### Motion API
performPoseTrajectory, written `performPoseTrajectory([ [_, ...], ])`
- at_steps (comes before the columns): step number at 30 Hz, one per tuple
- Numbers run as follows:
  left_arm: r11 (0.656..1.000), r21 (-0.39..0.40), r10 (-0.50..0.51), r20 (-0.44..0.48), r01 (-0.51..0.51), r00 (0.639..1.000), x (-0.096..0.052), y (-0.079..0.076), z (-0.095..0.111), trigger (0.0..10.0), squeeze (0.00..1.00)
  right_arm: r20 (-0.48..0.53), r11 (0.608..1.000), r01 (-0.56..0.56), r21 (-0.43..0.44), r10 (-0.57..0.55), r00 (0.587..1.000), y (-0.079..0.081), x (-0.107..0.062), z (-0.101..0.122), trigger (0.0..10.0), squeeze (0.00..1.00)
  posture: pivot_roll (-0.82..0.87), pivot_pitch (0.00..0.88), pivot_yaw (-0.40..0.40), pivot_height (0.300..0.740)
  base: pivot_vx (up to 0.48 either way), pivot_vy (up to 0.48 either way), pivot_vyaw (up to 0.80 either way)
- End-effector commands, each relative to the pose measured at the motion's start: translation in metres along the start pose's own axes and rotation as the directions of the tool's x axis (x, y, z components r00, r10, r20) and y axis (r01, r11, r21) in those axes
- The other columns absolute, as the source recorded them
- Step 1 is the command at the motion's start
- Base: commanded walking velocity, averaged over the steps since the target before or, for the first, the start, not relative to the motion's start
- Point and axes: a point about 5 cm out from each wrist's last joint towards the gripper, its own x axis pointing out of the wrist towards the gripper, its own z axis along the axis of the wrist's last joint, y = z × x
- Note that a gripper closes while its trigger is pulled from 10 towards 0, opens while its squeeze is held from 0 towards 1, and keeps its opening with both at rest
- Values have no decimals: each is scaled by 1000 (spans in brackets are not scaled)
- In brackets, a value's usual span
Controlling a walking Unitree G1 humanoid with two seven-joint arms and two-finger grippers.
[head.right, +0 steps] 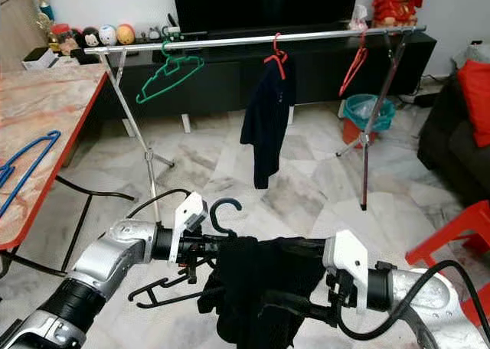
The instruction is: Hang hanger
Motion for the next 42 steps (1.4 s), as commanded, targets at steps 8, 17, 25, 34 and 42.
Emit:
performPoseTrajectory([
  [8, 992, 47, -119, 2, 118, 993, 5, -12, 11, 10000, 0, 30, 997, -66, -46, 68, 997, -9, -1, 6, 10000, 0, -84, 0, 67, 740, 0, 0, 0],
  [17, 981, 63, -182, 2, 182, 983, 15, -23, 15, 10000, 0, 78, 986, -149, -76, 155, 985, -7, 14, 12, 10000, 0, -69, 0, 59, 740, 0, 0, 0],
  [25, 981, 90, -175, 14, 173, 985, 16, -22, 24, 10000, 0, 56, 980, -141, -139, 150, 987, -12, 27, 10, 10000, 0, -59, 0, 56, 740, 0, 0, 0],
  [34, 972, 129, -200, 16, 196, 980, 17, -25, 35, 10000, 0, -40, 974, -135, -183, 129, 991, -16, 36, 1, 10000, 0, -45, 0, 61, 740, 0, 0, 0],
  [42, 970, 133, -206, 5, 203, 979, 17, -27, 35, 10000, 0, -74, 973, -126, -195, 114, 991, -22, 36, -4, 2157, 0, -47, 0, 63, 740, 0, 0, 0],
])
